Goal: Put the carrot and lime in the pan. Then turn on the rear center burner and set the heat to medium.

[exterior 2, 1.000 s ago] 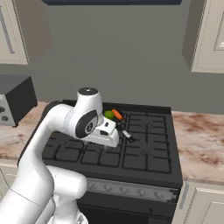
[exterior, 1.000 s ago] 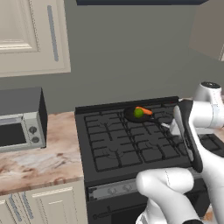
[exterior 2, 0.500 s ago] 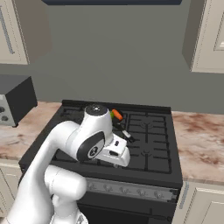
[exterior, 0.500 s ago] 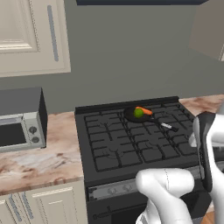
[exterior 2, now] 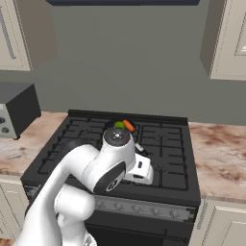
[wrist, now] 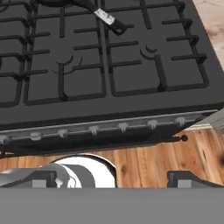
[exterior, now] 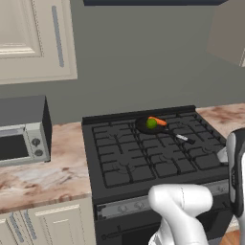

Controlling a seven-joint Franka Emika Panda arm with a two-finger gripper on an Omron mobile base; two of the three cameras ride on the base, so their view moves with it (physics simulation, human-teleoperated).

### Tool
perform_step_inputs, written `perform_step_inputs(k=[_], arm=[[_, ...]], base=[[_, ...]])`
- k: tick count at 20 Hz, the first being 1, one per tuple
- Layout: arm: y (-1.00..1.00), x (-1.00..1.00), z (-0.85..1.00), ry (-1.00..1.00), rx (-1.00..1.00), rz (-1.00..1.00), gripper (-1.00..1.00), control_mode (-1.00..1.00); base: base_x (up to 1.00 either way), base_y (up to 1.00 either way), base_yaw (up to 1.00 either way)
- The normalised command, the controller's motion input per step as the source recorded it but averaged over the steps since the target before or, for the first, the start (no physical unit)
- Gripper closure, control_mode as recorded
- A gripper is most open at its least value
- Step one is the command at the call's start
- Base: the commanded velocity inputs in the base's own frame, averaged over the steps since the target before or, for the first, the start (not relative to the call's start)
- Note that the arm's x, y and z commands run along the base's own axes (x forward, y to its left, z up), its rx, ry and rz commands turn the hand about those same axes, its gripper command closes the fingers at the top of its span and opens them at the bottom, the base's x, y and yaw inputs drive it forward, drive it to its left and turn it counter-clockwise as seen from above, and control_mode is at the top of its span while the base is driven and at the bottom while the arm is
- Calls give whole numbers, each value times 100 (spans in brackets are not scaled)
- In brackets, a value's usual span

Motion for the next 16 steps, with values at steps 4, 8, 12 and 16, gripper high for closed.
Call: perform_step_inputs(k=[4, 8, 12, 16], arm=[[-8, 0, -1, -43, 0, 14, -100, -100], [-2, 0, -3, -45, 0, 12, -100, -100], [0, -1, -6, -42, 0, 11, -100, -100], [0, -14, -1, -34, 0, 4, -100, -100]], base=[[0, 0, 0], [0, 0, 0], [0, 0, 0], [0, 0, 0]])
